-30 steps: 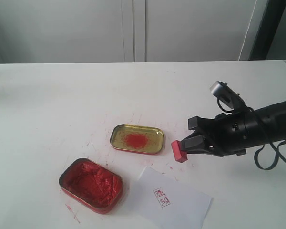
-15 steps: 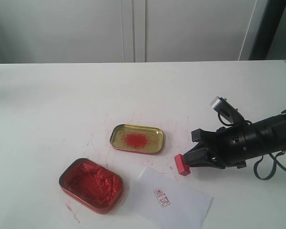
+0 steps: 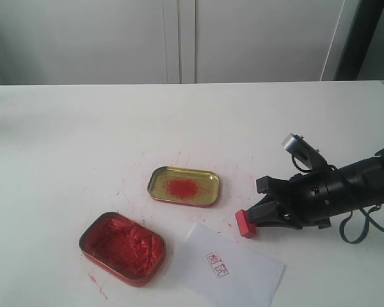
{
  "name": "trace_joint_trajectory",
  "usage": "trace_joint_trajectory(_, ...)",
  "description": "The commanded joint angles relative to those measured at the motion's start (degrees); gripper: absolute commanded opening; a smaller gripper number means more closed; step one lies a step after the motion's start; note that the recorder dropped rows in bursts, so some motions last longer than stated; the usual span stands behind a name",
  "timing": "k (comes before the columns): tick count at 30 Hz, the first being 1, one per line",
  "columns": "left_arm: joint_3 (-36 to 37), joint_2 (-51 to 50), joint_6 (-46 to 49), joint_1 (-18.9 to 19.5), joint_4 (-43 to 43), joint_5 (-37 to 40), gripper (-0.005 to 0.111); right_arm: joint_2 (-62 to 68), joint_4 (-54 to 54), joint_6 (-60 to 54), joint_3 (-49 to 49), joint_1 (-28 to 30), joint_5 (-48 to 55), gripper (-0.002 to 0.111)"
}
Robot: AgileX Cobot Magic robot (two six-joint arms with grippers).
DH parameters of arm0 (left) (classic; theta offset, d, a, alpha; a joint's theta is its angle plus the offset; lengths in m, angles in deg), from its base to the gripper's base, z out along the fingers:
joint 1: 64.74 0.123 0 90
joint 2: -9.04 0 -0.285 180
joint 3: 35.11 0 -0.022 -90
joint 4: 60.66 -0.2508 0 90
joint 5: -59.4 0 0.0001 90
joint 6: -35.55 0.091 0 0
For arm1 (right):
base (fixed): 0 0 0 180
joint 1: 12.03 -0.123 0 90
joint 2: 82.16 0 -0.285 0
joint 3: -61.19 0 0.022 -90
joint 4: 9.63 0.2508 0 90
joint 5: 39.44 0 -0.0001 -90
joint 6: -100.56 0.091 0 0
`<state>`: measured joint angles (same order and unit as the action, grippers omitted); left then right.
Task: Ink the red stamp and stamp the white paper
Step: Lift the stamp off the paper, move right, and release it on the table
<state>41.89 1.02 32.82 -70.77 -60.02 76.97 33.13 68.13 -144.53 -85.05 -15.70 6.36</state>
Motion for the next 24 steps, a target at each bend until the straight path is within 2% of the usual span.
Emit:
trace_joint_trajectory(1, 0.2, 0.2, 0.0, 0.1, 0.9, -0.1, 0.000, 0.0, 0.4, -0.9, 0.1, 0.4, -0.7, 0.017)
trace_joint_trajectory(11, 0.2, 0.2, 0.0, 0.1, 0.9, -0.1, 0.000, 0.0, 0.4, -1.3, 0.1, 0.4, -2.2, 0.040)
trace_joint_trajectory(24, 0.2, 0.2, 0.0, 0.1, 0.9, -0.1, 0.000, -2.1, 0.4, -1.3, 0.1, 0.4, -7.3, 0.041)
